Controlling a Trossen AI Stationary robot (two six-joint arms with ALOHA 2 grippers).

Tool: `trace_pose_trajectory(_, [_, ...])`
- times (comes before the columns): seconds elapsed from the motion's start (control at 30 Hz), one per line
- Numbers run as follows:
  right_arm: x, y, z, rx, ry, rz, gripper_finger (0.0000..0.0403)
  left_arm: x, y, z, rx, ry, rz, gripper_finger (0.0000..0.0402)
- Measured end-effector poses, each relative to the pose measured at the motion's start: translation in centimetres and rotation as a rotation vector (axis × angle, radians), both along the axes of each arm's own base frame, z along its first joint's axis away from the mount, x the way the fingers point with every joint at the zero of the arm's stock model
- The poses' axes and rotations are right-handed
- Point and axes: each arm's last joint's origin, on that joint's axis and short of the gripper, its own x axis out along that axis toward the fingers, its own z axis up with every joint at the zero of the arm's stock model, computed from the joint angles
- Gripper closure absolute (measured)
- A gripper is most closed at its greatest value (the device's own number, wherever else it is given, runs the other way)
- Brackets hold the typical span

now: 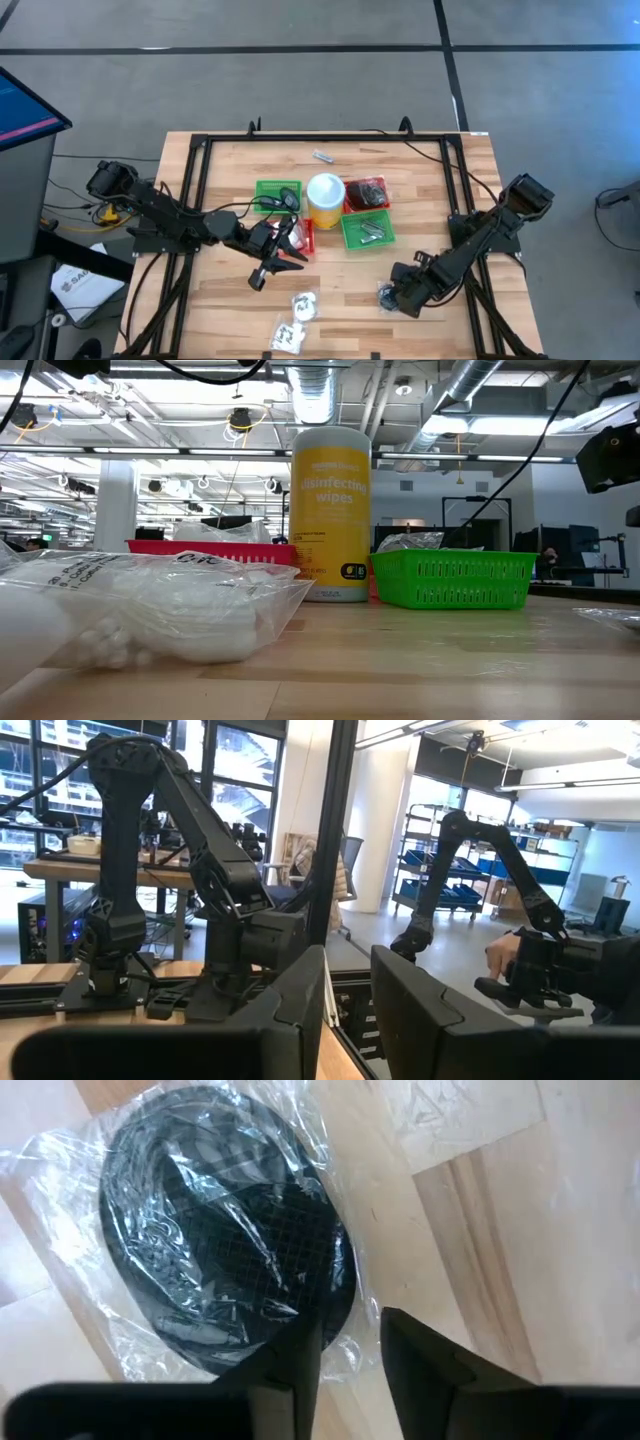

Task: Pick & Place Travel size toiletries
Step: Put the black hair brush into the right red bin

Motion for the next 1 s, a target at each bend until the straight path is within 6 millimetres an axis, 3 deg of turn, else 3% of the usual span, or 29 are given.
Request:
trace_pose_trajectory(0.3, [-0.3,0.2,-0.3,-0.014,0.008,0.063,0.0396,0.0,0.0,0.0,0.000,0.000,0.000,0.0325])
trace_pose_trajectory(0.67, [-0.1,0.0,-0.1,0.036,0.042,0.100,0.0402,0.0,0.0,0.0,0.000,0.000,0.000,0.0325])
trace_pose_trajectory(1.0, [-0.6,-1.2,3.0,0.092,-0.017,0.087,0.0403,0.0,0.0,0.0,0.000,0.000,0.000,0.0325])
